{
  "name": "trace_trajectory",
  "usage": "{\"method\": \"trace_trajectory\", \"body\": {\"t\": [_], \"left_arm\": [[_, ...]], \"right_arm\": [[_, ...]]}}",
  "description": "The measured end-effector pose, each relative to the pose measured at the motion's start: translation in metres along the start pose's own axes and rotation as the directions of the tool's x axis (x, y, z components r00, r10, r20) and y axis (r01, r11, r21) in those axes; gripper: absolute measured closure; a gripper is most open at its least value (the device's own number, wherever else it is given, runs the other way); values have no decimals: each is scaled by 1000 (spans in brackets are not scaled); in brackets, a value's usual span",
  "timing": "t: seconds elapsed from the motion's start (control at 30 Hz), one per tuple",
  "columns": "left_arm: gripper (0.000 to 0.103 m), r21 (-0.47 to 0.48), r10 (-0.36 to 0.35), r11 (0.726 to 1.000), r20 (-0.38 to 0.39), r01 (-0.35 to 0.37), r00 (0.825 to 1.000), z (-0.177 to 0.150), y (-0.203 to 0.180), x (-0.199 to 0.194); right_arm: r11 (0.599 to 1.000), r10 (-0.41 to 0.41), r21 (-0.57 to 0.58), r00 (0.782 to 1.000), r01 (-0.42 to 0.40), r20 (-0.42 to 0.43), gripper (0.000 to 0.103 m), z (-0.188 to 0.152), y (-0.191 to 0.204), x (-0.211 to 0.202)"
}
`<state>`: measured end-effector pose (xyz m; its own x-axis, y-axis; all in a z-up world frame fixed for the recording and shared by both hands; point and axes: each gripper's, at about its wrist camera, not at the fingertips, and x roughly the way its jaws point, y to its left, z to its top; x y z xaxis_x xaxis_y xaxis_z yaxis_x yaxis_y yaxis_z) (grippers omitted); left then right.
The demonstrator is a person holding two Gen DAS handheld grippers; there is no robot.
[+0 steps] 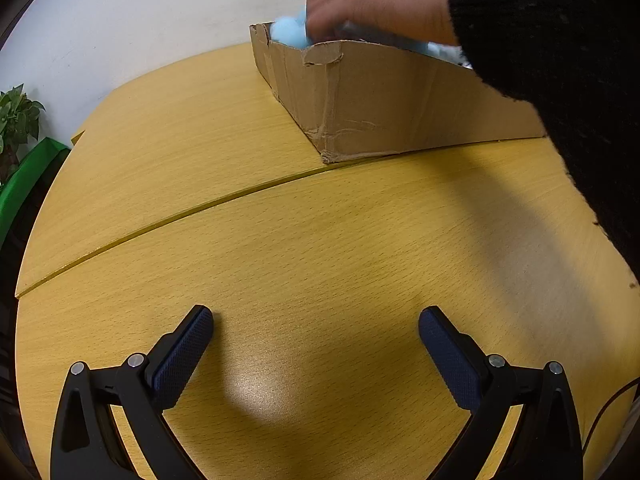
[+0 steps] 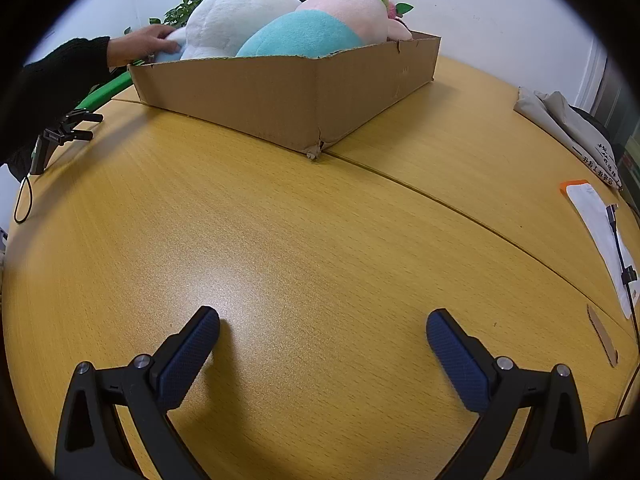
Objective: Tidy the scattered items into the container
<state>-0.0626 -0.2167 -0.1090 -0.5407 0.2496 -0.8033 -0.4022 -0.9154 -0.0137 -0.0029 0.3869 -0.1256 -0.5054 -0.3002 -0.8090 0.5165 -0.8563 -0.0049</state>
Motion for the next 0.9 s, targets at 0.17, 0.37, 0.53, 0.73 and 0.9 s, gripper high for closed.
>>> {"method": "trace_trajectory", "body": {"t": [0.17,0.37,0.53,0.73,0.9], "left_arm": [[0,1,0,1000,0,0,1000,0,0,0],[0,2,-1,1000,0,1,1000,0,0,0],[0,2,-1,1000,0,1,1000,0,0,1],[0,3,-2,1000,0,2,1000,1,-2,1],[0,4,-2,1000,0,2,1000,0,-1,1]], "right_arm": [[1000,0,-1,1000,0,0,0,0,0,0],[1000,1,-1,1000,-1,0,0,0,0,0],[1000,1,-2,1000,-1,0,0,0,0,0],[1000,2,-3,1000,-2,0,0,0,-1,1],[1000,3,-4,1000,-3,0,0,0,-1,0]]}}
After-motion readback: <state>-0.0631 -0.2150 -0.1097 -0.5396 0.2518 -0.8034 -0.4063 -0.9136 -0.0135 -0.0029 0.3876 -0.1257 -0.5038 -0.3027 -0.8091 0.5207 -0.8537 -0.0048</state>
